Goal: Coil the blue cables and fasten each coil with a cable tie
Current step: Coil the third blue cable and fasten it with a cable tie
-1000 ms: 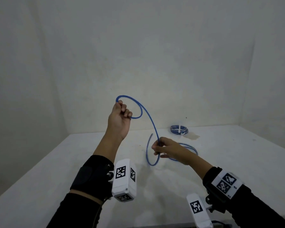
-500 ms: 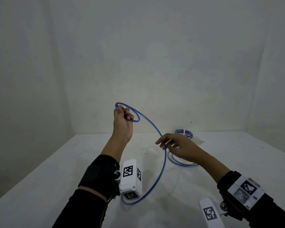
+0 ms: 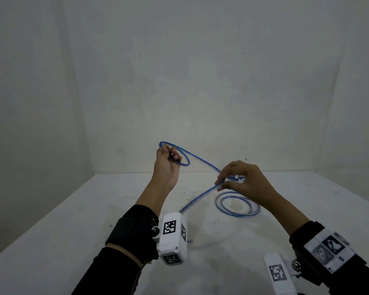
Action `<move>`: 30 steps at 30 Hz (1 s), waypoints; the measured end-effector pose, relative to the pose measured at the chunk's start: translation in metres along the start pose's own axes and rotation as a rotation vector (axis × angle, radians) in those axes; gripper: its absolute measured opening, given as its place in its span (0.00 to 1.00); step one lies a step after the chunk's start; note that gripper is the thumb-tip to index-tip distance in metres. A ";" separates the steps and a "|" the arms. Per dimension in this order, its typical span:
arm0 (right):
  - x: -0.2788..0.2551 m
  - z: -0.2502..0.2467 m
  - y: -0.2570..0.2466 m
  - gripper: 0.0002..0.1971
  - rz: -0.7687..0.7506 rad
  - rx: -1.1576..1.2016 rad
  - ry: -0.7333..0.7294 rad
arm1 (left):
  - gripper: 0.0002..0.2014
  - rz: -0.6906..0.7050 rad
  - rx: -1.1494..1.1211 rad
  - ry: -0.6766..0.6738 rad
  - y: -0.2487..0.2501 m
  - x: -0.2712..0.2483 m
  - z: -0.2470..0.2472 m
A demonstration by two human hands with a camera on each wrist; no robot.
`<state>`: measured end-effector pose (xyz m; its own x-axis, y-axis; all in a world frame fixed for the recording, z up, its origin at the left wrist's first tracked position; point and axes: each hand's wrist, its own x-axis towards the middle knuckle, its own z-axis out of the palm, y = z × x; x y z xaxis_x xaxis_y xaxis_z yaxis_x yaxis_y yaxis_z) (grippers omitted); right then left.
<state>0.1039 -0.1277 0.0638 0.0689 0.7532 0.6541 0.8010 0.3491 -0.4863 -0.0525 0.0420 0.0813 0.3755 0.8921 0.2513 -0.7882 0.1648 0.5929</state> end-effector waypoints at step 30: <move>0.030 0.006 -0.040 0.36 0.125 0.402 0.038 | 0.17 -0.324 0.407 -0.409 -0.038 -0.052 0.020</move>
<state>0.0702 -0.1159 0.0998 0.1785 0.7853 0.5928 0.4902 0.4514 -0.7456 -0.0318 -0.0188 0.0607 0.7807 0.5791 0.2348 -0.3877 0.1541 0.9088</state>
